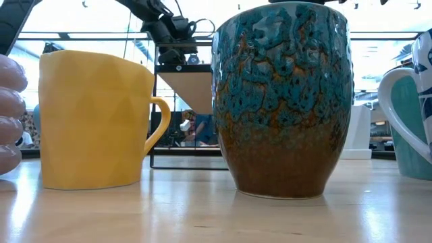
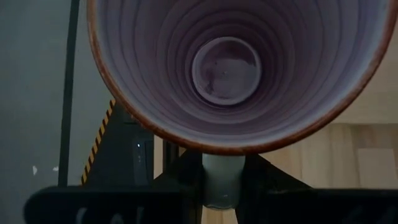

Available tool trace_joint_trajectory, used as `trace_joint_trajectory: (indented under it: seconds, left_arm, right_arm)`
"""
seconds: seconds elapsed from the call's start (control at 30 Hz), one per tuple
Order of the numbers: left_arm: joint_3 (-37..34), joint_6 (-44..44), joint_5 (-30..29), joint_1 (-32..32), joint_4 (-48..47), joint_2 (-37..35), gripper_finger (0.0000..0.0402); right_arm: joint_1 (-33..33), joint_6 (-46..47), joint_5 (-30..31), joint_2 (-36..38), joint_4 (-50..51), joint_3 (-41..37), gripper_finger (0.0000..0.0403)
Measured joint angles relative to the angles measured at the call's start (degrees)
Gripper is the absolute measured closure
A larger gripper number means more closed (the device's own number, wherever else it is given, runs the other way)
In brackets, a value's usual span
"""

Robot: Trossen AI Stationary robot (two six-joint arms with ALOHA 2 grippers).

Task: Place coffee mugs
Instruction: Put the purple patterned mug on the shelf

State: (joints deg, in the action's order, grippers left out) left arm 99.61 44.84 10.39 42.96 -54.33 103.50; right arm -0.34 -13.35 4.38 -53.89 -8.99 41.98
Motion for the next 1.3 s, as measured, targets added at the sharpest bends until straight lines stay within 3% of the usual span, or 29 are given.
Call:
trace_joint_trajectory:
  seconds: [0.73, 1.03, 1.3]
  left_arm:
    - [0.0, 2.38, -0.36, 0.63, 2.12, 0.85, 0.0339]
    - [0.0, 1.86, -0.65, 0.61, 2.61, 0.85, 0.031]
    - [0.0, 0.79, -0.29, 0.56, 3.59, 0.85, 0.0254]
  right_arm:
    - [0.0, -0.13, -0.02, -0.28, -2.1, 0.0, 0.0193]
    - [0.0, 0.31, -0.04, -0.28, -2.1, 0.0, 0.0193]
    - [0.0, 0.31, -0.07, -0.28, -2.08, 0.0, 0.0193]
